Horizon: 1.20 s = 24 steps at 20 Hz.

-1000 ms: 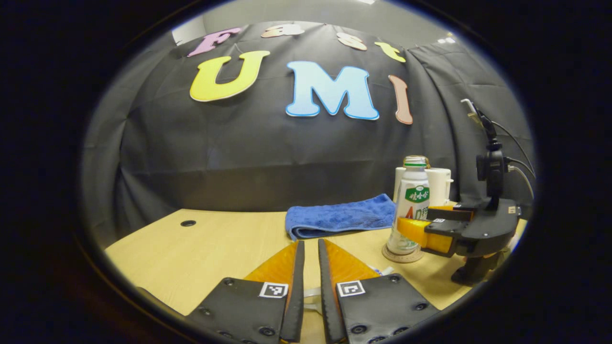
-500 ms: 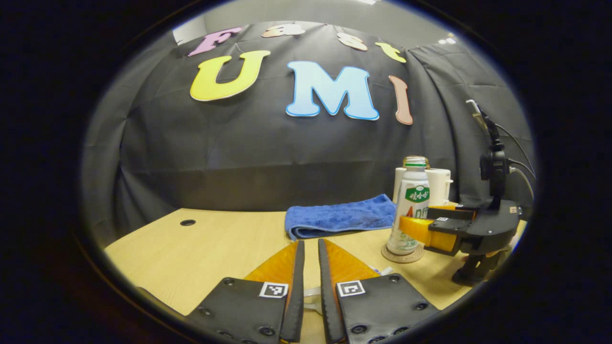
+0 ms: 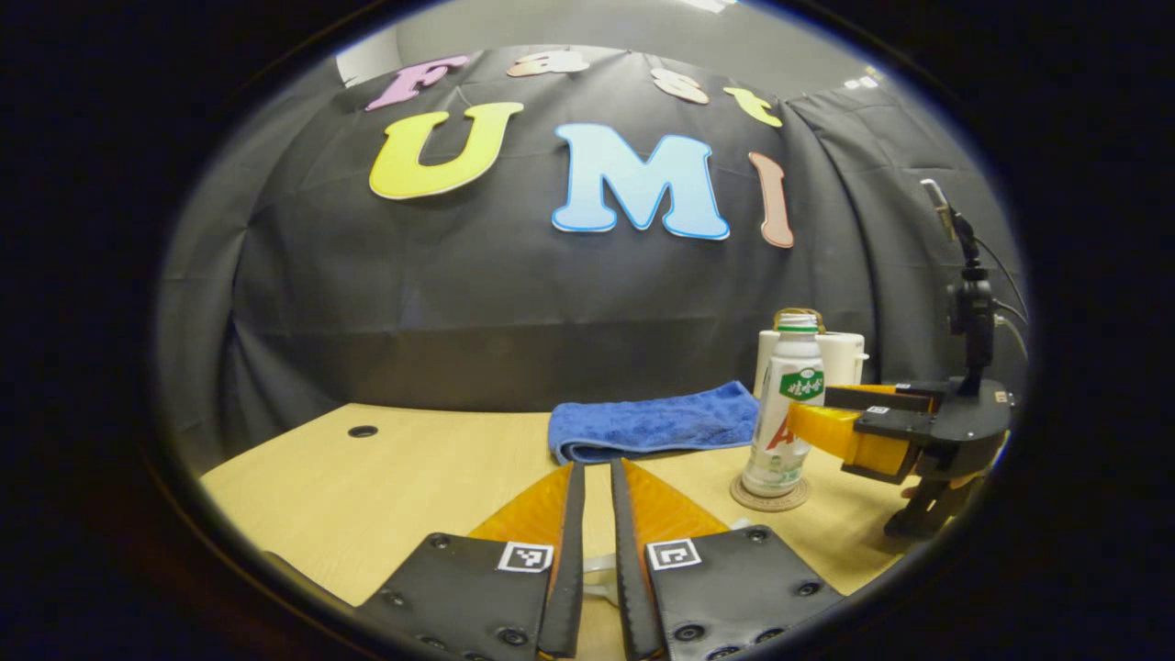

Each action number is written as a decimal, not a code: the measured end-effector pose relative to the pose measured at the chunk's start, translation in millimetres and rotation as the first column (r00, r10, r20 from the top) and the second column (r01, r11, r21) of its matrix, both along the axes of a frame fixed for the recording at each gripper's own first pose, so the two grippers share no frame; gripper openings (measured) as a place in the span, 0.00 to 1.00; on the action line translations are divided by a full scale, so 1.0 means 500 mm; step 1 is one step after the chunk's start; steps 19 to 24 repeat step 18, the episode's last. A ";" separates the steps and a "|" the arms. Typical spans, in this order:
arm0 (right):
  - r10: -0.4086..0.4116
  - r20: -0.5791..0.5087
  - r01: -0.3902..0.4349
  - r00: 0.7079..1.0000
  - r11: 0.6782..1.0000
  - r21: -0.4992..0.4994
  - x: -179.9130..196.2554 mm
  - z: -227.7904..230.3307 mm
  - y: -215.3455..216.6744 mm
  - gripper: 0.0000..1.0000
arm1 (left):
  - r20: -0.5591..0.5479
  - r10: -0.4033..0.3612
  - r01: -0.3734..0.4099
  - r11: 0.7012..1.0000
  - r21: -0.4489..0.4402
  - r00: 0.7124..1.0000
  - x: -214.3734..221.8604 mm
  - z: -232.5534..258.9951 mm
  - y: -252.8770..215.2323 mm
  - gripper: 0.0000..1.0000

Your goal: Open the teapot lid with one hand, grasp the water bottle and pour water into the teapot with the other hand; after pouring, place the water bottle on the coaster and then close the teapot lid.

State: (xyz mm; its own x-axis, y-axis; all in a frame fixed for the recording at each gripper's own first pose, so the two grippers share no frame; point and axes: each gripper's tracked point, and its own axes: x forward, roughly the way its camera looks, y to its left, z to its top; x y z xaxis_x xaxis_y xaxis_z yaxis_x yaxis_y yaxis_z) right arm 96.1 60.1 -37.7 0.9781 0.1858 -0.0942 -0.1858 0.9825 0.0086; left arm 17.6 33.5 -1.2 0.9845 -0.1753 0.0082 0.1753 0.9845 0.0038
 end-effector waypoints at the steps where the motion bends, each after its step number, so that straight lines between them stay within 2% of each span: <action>1: -0.001 0.009 0.001 1.000 1.000 0.007 -0.014 0.007 -0.002 0.79 | 0.008 0.002 -0.002 1.000 0.003 1.000 -0.005 0.006 0.000 0.33; 4: -0.008 0.025 0.008 1.000 1.000 0.029 -0.073 0.022 -0.012 0.79 | 0.033 0.000 0.000 1.000 -0.011 0.999 -0.033 0.028 -0.015 0.33; 5: -0.015 0.030 0.014 0.999 0.999 0.035 -0.093 0.026 -0.017 0.79 | 0.035 0.002 -0.001 1.000 -0.029 0.999 -0.049 0.027 -0.020 0.23; 7: -0.035 0.033 0.033 0.999 0.999 0.042 -0.133 0.029 -0.038 0.79 | 0.029 0.003 -0.002 0.998 -0.061 1.000 -0.087 0.021 -0.037 0.23; 8: -0.044 0.028 0.043 0.999 0.998 0.046 -0.152 0.026 -0.049 0.79 | 0.022 0.010 -0.009 0.998 -0.064 1.000 -0.106 0.014 -0.043 0.31; 14: -0.106 0.004 0.105 0.994 0.992 0.071 -0.251 -0.006 -0.103 0.79 | -0.003 0.022 -0.022 0.998 -0.063 1.000 -0.216 -0.025 -0.093 0.30; 18: -0.120 0.010 0.119 0.993 0.991 0.063 -0.286 -0.018 -0.109 0.79 | -0.009 0.024 -0.025 0.998 -0.055 1.000 -0.261 -0.035 -0.117 0.30; 24: -0.120 0.010 0.119 0.993 0.991 0.063 -0.286 -0.018 -0.109 0.79 | -0.009 0.024 -0.025 0.998 -0.055 1.000 -0.261 -0.035 -0.117 0.30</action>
